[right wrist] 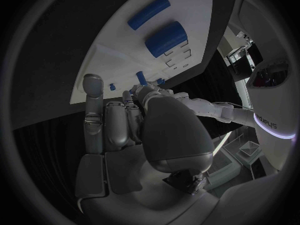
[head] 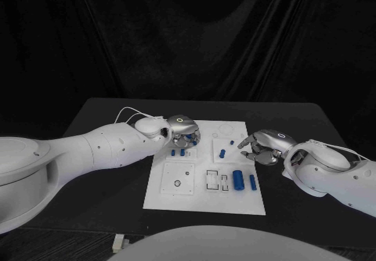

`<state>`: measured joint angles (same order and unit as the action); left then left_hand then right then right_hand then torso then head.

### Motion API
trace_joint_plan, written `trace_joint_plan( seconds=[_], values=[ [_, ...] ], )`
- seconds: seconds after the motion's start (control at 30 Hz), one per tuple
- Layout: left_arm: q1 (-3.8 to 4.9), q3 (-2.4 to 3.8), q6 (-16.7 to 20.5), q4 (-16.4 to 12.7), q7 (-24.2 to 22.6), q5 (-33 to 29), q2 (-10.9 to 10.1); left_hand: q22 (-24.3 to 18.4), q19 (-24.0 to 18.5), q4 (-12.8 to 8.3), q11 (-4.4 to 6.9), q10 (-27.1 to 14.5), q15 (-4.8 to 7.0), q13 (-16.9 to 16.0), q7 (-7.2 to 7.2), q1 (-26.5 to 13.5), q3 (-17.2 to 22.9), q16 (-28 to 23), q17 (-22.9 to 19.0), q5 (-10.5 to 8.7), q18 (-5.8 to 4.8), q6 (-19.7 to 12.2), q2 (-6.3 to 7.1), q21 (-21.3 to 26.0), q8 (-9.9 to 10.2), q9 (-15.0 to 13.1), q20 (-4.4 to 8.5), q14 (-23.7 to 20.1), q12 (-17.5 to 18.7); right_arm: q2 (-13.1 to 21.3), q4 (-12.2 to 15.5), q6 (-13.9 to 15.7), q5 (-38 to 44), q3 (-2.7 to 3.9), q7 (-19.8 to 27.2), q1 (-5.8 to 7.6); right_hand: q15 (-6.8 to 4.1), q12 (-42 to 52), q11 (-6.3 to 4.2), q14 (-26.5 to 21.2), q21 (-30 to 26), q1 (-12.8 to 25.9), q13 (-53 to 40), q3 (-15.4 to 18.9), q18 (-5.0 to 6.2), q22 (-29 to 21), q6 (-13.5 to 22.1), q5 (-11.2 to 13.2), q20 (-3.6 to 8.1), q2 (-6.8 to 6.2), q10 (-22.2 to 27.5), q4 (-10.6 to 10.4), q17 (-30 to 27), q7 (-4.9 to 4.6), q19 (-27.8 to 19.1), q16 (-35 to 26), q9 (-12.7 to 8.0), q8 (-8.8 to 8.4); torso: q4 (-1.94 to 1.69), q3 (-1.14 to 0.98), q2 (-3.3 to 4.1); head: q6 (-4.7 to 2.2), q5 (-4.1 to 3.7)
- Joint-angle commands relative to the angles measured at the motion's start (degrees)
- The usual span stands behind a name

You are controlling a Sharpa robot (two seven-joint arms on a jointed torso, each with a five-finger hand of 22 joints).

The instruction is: Assemble the parts on the task board

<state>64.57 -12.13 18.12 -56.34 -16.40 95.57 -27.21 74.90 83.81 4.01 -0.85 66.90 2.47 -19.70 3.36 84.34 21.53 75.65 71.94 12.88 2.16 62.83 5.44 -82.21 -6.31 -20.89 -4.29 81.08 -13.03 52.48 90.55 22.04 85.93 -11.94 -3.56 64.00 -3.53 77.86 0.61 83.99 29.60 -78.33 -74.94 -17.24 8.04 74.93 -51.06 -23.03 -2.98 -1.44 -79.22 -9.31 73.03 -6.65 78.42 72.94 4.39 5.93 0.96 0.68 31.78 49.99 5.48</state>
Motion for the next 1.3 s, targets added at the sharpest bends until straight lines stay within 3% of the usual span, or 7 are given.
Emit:
trace_joint_plan(
  seconds=[0.03, 0.23, 0.53, 0.73, 0.87, 1.03, 1.3],
  values=[
    [-0.12, 0.03, 2.4, -0.8, -1.7, 0.1, -0.6, 12.5, 0.6, -0.6, 0.04, 1.0, 0.35, 0.7, 0.68, -0.5, -0.1, -0.2, -0.3, 0.72, -0.20, 1.8, -0.71, -0.3, -0.9, -0.4, 0.41, 0.3, 0.7, 0.1, 0.1, 0.2, 0.1, 0.02, -0.3, -0.13, 0.28, -0.3, 0.02, 1.9, -0.2, 0.2, -0.3, -0.3, 0.74, 3.1, -0.4, -0.3, 0.03, -0.19, 0.1, 0.0, 0.0, -0.01, -0.1, -0.3, -0.1, -0.12, -0.08, 0.01, 0.01, 0.01, -0.05],
    [0.19, 0.04, 2.9, -3.9, -0.7, -0.2, -3.6, 12.5, 0.6, -0.8, -0.46, 0.9, 0.11, 2.3, 1.25, -1.1, -0.1, -1.0, -1.3, 0.16, -0.20, 1.2, -0.42, -0.2, 0.1, 0.2, 0.38, 0.2, 2.7, 0.2, 0.1, 0.1, 0.1, 0.02, -0.4, -0.13, 0.28, -0.3, 0.02, 1.9, -0.2, 0.2, -0.3, -0.3, 0.74, 3.1, -0.4, -0.3, 0.03, -0.19, 0.1, 0.0, 0.0, -0.01, -0.1, -0.3, -0.1, -0.12, -0.05, -0.01, -0.04, 0.01, -0.02],
    [4.74, 0.04, 0.0, -8.8, 0.1, -7.0, -8.9, 12.3, 0.1, -1.0, -1.13, 0.7, -0.22, 4.5, 1.81, -1.3, 0.3, -2.4, -3.0, -0.65, -0.04, 0.6, -0.53, 0.5, 1.5, 1.1, 0.19, -0.5, 5.4, 0.2, 0.0, 0.0, 0.0, 0.02, -0.5, -0.13, 0.28, -0.4, 0.02, 1.9, -0.4, 0.2, -0.2, -0.3, 0.76, 3.0, -0.4, -0.3, 0.02, -0.19, 0.1, 0.0, -0.2, -0.02, -0.1, -0.4, -0.1, -0.12, -0.04, -0.02, -0.13, 0.01, 0.23],
    [6.51, 0.03, -2.2, -11.3, 0.0, -8.3, -11.9, 12.1, -0.2, -1.1, -1.25, 0.5, -0.37, 5.3, 1.83, -1.4, 0.4, -2.9, -3.5, -0.88, 0.06, 0.9, -0.48, 0.9, 1.7, 1.3, 0.05, -0.8, 6.4, 0.2, -0.1, 0.0, -0.3, 0.02, -0.6, -0.12, 0.28, -0.4, 0.02, 1.9, -0.4, 0.2, -0.2, -0.3, 0.76, 3.0, -0.4, -0.3, 0.02, -0.19, 0.1, 0.0, -0.2, -0.02, -0.1, -0.4, -0.1, -0.12, -0.16, -0.06, -0.19, 0.01, 0.07],
    [6.85, 0.03, -3.8, -11.6, -0.2, -8.5, -12.5, 12.1, -0.2, -1.1, -1.28, 0.4, -0.39, 5.5, 1.84, -1.5, 0.4, -3.0, -3.6, -0.94, 0.08, 0.9, -0.41, 1.0, 1.7, 1.4, 0.02, -0.9, 6.6, 0.2, -0.1, 0.0, -0.3, 0.02, -0.6, -0.13, 0.28, -0.4, 0.02, 1.9, -0.4, 0.2, -0.2, -0.3, 0.76, 3.0, -0.4, -0.3, 0.02, -0.19, 0.1, 0.0, -0.2, -0.02, -0.1, -0.4, -0.1, -0.12, -0.03, -0.09, -0.10, 0.01, 0.28],
    [6.88, 0.01, -5.3, -11.4, -0.4, -8.6, -12.6, 12.0, -0.4, -1.1, -1.41, 0.2, -0.47, 6.2, 1.91, -1.6, 0.4, -3.2, -3.9, -1.01, 0.13, 0.7, -0.28, 1.3, 2.1, 1.7, -0.06, -1.1, 7.3, 0.1, -0.2, 0.0, -0.3, 0.02, -0.5, -0.13, 0.28, -0.4, 0.02, 1.9, -0.4, 0.2, -0.2, -0.3, 0.76, 3.0, -0.4, -0.3, 0.02, -0.19, 0.1, 0.0, -0.2, -0.02, -0.1, -0.4, -0.1, -0.12, -0.24, -0.09, -0.07, 0.01, 0.07],
    [5.93, -0.01, -5.9, -10.2, -0.9, -8.7, -11.7, 12.1, -0.3, -1.3, -1.48, 0.4, -0.54, 6.4, 1.97, -1.4, 0.6, -3.1, -3.8, -0.84, 0.10, 0.8, -0.22, 1.2, 2.1, 1.7, -0.11, -1.1, 7.5, 0.2, -0.1, 0.0, -0.3, 0.02, -0.4, -0.25, 0.29, -0.4, 0.03, 1.9, -0.6, 0.2, -0.1, -0.4, 0.78, 3.0, -0.4, -0.3, 0.02, -0.21, 0.2, 0.1, -0.2, -0.03, -0.1, -0.5, -0.1, -0.12, -0.25, 0.05, -0.02, 0.01, 0.15]
  ],
)
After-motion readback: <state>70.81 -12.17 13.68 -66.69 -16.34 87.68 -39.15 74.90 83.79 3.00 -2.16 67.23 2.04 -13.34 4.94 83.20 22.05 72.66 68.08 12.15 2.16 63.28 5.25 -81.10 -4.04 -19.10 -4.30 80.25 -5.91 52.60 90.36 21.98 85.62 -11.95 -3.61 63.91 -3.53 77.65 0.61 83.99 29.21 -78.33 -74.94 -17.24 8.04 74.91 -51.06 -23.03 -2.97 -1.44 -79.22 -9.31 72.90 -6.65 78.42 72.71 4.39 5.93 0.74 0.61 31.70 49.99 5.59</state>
